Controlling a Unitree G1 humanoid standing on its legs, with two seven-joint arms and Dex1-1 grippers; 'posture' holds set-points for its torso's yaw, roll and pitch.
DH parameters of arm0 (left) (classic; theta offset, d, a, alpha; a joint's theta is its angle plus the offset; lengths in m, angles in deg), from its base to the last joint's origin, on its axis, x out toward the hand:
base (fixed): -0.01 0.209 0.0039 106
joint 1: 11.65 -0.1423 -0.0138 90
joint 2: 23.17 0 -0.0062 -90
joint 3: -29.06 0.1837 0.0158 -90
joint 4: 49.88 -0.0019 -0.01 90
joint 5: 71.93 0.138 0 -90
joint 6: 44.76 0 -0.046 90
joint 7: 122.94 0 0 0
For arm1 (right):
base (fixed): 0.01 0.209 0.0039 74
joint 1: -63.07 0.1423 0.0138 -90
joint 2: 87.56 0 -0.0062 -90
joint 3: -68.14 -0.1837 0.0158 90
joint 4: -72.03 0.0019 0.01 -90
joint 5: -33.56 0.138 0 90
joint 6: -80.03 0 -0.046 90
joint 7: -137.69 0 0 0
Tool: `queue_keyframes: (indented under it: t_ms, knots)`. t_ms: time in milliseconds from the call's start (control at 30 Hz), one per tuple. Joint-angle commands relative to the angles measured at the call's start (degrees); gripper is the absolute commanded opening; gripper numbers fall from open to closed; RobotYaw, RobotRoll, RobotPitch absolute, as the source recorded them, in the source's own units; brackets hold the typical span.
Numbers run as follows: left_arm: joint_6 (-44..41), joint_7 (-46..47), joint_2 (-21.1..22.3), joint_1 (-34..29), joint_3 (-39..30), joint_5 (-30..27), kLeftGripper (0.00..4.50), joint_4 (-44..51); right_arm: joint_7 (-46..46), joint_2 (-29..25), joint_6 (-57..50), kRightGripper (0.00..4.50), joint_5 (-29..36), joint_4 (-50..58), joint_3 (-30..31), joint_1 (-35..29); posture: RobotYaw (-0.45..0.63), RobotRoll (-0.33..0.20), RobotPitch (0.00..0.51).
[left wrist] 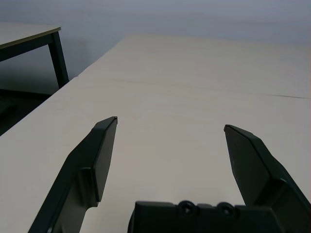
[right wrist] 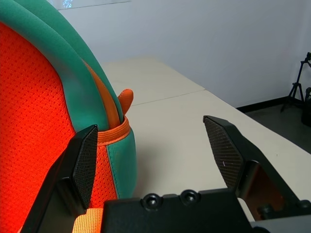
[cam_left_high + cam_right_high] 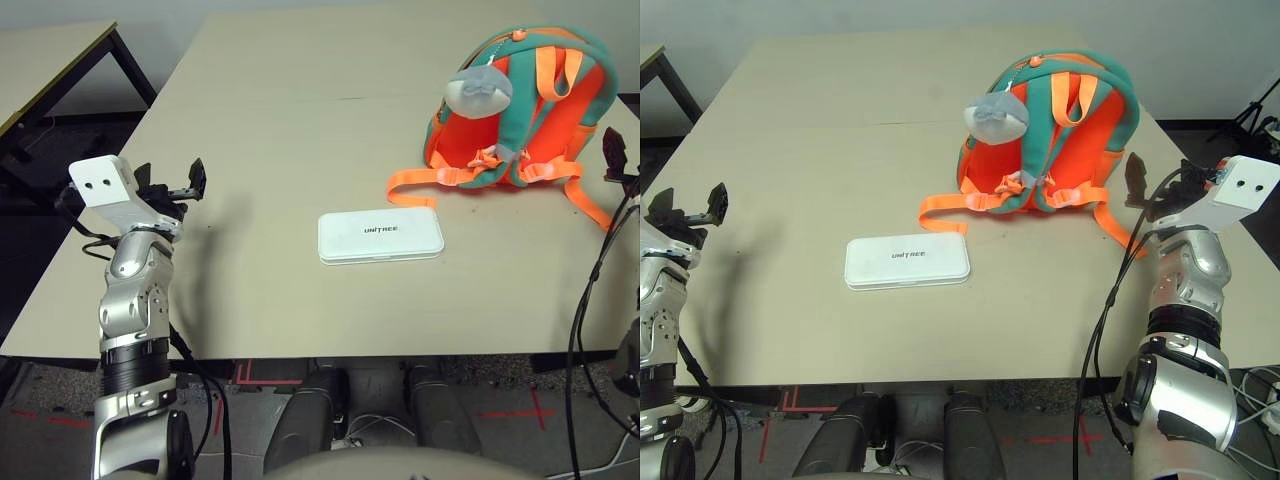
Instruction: Put the pencil case into the backpack and zip it.
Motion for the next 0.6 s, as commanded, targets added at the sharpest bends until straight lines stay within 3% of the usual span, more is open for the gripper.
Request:
queue_keyframes:
  t_ms: [33,167,433,600]
  knots:
    - [0.8,0.1,0.0,0.7,0.2,0.9,4.5,-1.3,-0.1,-0.1,-0.1,4.44,-0.1,-0.7,0.0,-0.4,-0.02,0.0,0.115]
    - [1.2,-0.8,-0.5,3.8,1.8,0.9,4.5,-4.7,-0.2,-0.2,0.0,4.44,0.2,1.0,-0.5,-2.6,-0.06,0.0,0.117]
    - [-1.0,-10.6,4.3,13.9,2.4,-2.6,4.5,-12.8,1.6,-3.5,-6.1,4.44,2.9,7.1,-2.2,-6.0,-0.08,0.0,0.117]
    - [-8.7,-20.1,8.0,17.2,1.0,-10.3,4.5,-14.1,4.6,-6.3,-15.6,4.44,6.6,11.1,-3.9,-9.5,-0.04,0.0,0.095]
